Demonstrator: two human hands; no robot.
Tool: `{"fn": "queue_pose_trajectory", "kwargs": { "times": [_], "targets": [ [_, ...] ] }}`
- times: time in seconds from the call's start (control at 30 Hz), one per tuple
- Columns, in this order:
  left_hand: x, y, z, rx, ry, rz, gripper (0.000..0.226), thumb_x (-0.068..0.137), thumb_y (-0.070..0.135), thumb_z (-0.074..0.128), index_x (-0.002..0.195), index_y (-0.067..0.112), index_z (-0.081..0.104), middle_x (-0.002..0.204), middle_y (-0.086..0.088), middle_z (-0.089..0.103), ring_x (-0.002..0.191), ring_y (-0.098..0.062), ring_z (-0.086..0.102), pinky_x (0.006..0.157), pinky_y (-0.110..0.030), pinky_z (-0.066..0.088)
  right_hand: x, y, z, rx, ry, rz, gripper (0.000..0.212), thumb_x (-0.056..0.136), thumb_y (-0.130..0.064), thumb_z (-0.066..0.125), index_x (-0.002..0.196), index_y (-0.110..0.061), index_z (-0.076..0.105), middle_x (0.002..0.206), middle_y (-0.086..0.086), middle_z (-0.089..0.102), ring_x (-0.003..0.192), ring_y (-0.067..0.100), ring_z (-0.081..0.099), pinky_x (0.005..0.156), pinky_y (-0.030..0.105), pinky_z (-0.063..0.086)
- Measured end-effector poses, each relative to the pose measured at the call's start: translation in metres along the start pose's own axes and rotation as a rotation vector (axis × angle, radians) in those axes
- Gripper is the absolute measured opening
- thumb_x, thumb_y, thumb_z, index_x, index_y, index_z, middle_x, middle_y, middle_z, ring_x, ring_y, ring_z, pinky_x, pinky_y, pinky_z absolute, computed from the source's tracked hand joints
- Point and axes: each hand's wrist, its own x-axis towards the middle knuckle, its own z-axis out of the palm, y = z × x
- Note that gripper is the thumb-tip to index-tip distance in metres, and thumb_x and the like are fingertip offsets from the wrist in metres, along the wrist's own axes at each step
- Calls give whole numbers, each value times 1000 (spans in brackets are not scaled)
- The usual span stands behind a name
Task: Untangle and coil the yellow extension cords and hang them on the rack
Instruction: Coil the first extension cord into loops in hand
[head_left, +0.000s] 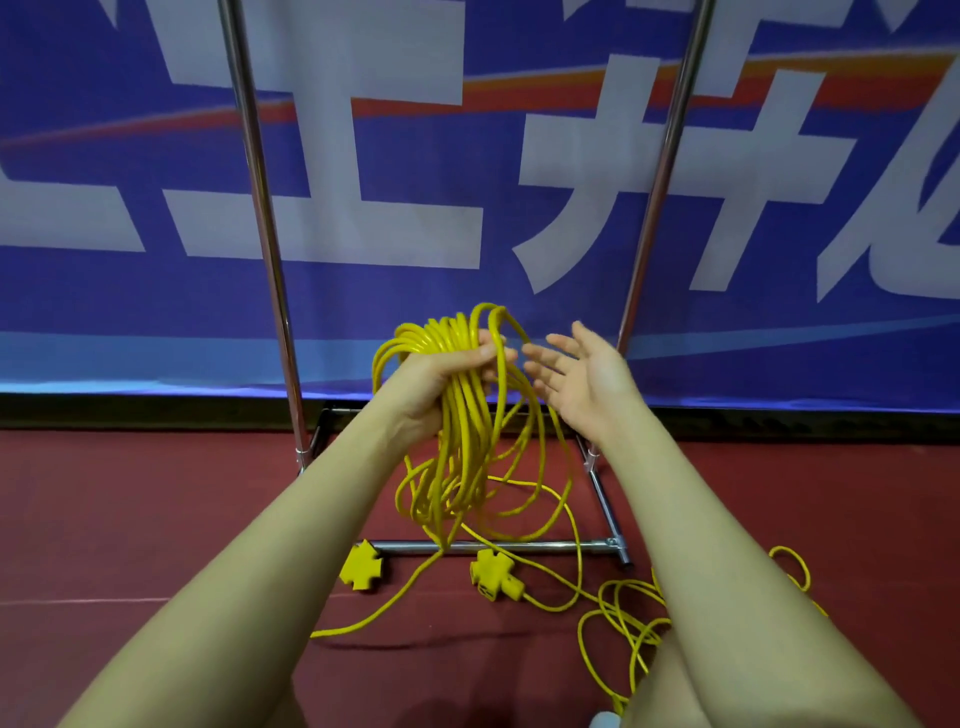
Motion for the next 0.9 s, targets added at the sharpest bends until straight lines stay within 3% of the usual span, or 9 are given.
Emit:
{"fn": "queue_pose_trajectory", "kwargs": {
  "times": [0.1, 0.17, 0.23, 0.33, 0.5, 0.6, 0.7, 0.8, 0.9],
  "targets": [
    [4, 7, -3, -157, 77, 30, 31, 94, 7, 48, 76, 9, 73, 61, 0, 64, 47, -6, 56, 47, -19, 49, -2, 6, -1, -291, -161, 48, 30, 101, -30, 36, 96, -10, 57, 91, 9, 66, 77, 21, 61, 71, 29, 45],
    [7, 12, -8, -172, 144, 56, 16, 94, 10, 50, 95, 7, 66, 61, 2, 66, 49, -5, 57, 49, -18, 50, -5, 14, 0, -450, -308, 78, 25, 99, -28, 41, 100, -11, 60, 94, 6, 66, 81, 19, 64, 76, 28, 47],
    [9, 16, -13, -186, 205, 90, 8, 94, 9, 50, 98, 10, 57, 67, 2, 70, 50, -3, 59, 49, -17, 50, -7, 22, 4, -562, -421, 49, 17, 96, -22, 49, 107, -13, 59, 98, 3, 65, 86, 16, 63, 82, 28, 47],
    [8, 20, -14, -167, 240, 114, 6, 94, 8, 51, 96, 11, 56, 69, 3, 72, 52, -2, 61, 51, -15, 51, -7, 32, 13, -593, -444, -71, 10, 91, -8, 57, 98, -14, 58, 92, 4, 64, 78, 10, 65, 72, 18, 52],
    [0, 27, -18, -155, 219, 78, 14, 96, 7, 45, 92, 11, 58, 74, -1, 73, 64, -8, 70, 57, -18, 55, -8, 29, 20, -482, -356, -168, 11, 97, -12, 49, 87, -15, 47, 69, 8, 62, 60, 21, 63, 66, 35, 56],
    [-6, 32, -24, -101, 206, 48, 16, 96, 6, 42, 93, 9, 58, 73, -3, 73, 64, -11, 70, 56, -19, 56, -1, 21, 14, -286, -195, -281, 14, 100, -16, 43, 89, -16, 50, 51, -2, 43, 40, 12, 41, 44, 23, 42],
    [-9, 27, -27, 25, 148, -49, 16, 95, 4, 42, 90, 6, 58, 71, -5, 73, 59, -12, 69, 52, -20, 54, 3, 12, 8, 4, -151, -228, 21, 103, -18, 36, 94, -12, 54, 48, -7, 28, 36, 4, 22, 35, 14, 21],
    [-9, 14, -27, 167, 80, -162, 16, 93, 0, 44, 89, 4, 58, 73, -9, 73, 61, -15, 70, 51, -21, 54, 1, 2, 10, 194, -147, -197, 25, 103, -19, 35, 93, -8, 55, 45, -8, 26, 33, 2, 19, 31, 16, 17],
    [-9, 0, -28, 299, -12, -218, 15, 91, -4, 47, 90, 2, 60, 81, -12, 73, 70, -19, 72, 61, -24, 56, 2, -2, 13, 378, -165, -177, 28, 103, -21, 34, 92, -6, 55, 43, -8, 27, 32, 2, 21, 30, 15, 19]
  ]
}}
